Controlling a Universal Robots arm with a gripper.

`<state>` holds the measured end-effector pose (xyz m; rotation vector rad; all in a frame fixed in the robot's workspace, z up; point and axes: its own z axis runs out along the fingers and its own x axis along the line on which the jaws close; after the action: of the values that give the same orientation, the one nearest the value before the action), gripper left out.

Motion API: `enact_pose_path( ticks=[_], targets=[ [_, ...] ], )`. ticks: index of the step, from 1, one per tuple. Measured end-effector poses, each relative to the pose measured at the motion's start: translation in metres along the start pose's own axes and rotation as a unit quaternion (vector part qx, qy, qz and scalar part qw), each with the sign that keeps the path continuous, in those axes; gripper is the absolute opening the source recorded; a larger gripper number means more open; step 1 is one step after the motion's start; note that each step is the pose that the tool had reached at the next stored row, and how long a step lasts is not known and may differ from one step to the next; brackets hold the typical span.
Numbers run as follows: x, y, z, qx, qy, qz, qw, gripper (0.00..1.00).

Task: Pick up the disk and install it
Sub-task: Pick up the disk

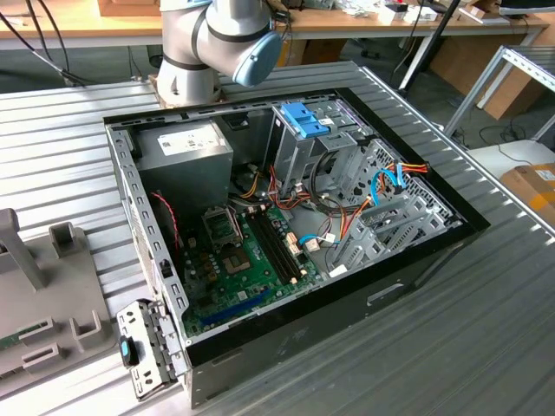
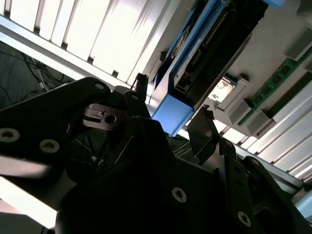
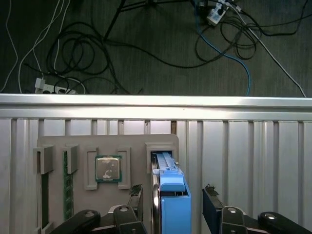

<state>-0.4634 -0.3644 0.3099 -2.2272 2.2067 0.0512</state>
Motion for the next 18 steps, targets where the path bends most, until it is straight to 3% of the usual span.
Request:
enact_pose_path(
  ticks=[18],
  targets=[
    [-0.0001, -0.0019, -0.0022, 0.0000, 0.0000, 0.000, 1.0000, 0.60]
  ],
)
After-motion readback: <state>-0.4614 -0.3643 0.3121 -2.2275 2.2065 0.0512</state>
